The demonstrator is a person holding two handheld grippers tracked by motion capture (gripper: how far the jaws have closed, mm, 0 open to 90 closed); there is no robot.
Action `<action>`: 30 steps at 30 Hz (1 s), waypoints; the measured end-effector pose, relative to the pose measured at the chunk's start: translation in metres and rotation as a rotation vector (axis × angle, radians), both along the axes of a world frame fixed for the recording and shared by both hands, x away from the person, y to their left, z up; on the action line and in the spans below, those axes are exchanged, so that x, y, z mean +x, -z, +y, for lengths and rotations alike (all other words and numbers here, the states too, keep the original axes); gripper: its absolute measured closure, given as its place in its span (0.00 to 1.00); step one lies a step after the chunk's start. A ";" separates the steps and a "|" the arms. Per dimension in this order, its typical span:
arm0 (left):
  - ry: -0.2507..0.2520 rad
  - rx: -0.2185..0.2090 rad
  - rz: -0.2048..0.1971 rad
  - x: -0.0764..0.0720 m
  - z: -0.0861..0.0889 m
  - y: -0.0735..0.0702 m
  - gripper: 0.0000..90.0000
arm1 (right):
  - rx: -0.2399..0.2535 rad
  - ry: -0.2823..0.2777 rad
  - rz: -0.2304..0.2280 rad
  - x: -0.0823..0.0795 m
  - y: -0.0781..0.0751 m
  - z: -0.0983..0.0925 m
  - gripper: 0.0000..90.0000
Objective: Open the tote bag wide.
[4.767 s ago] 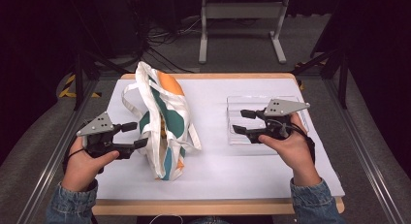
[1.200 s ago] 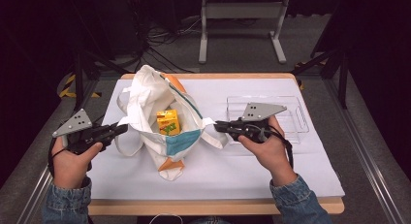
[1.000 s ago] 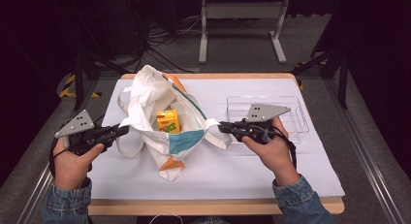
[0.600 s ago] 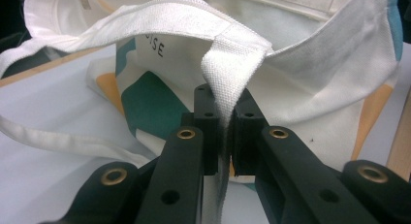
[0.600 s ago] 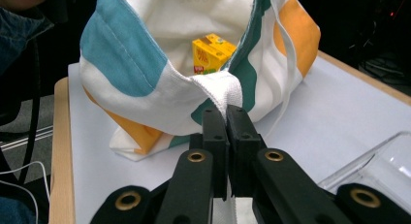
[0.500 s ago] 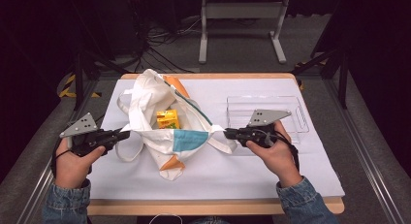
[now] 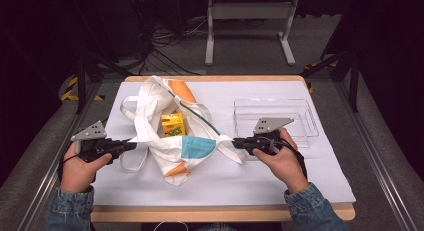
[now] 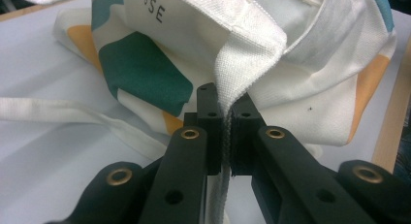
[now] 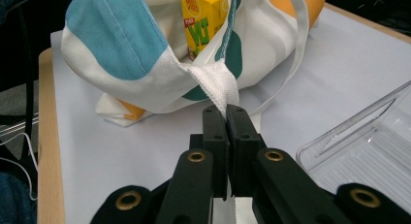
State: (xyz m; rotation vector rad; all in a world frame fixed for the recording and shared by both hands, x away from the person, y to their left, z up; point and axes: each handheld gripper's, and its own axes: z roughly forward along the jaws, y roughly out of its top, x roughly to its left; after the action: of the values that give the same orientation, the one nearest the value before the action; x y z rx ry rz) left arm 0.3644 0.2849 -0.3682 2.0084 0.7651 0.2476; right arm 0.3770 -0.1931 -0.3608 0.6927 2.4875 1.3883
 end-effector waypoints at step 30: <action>-0.041 0.077 0.160 0.026 0.003 0.053 0.97 | -0.103 0.015 0.141 0.018 0.049 0.011 0.97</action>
State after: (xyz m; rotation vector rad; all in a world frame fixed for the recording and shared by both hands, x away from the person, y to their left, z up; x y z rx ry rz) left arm 0.3909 0.2883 -0.4209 2.1055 0.9098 0.1428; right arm 0.3951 -0.1819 -0.4099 0.8114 2.6335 1.2364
